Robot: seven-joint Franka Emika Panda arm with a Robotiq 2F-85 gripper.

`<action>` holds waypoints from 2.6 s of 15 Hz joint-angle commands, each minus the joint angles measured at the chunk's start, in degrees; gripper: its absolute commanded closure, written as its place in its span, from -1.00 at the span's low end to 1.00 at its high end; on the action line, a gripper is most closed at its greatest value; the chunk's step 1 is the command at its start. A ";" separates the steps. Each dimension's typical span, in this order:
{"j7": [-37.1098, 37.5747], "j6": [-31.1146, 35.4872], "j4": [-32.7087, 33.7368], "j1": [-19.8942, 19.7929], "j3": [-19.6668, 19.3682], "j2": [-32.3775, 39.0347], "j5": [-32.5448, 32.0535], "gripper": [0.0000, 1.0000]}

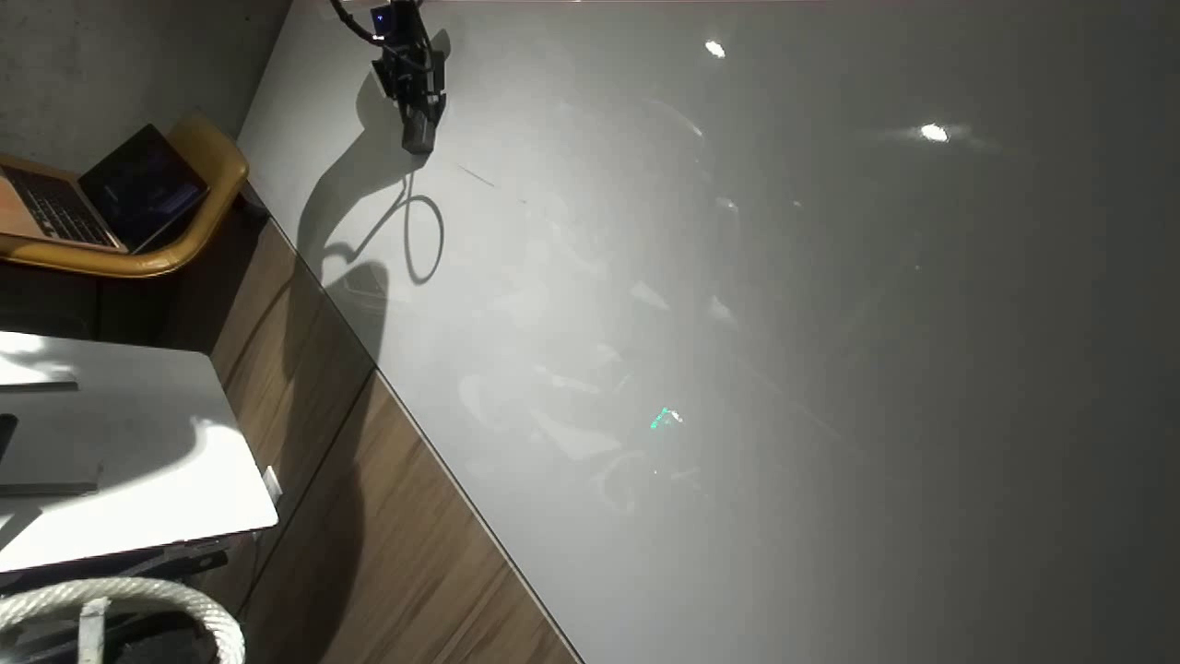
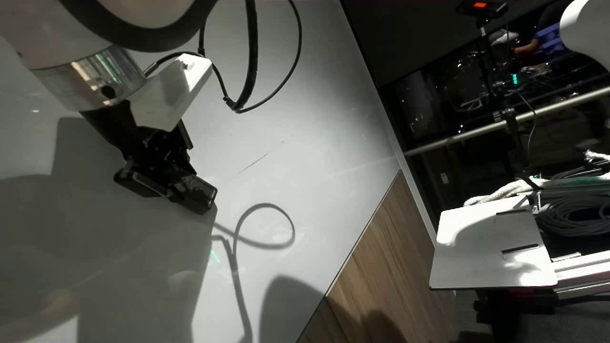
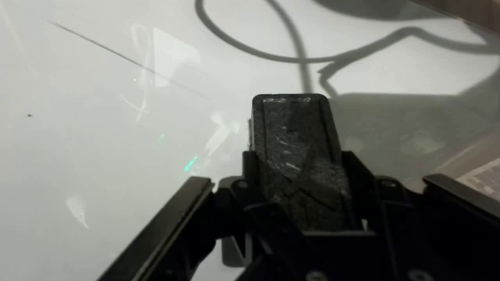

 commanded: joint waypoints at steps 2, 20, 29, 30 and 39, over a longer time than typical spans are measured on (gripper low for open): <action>-3.60 1.19 14.74 2.74 -1.01 9.29 -1.46 0.42; 2.48 2.19 -4.12 -8.44 -3.76 -4.70 8.34 0.42; 9.59 10.85 -27.18 -17.46 -6.83 -21.88 8.02 0.42; 9.88 12.24 -29.59 -18.85 -7.42 -23.91 7.84 0.42; 9.23 28.22 -42.81 -31.03 -11.65 -33.84 9.67 0.42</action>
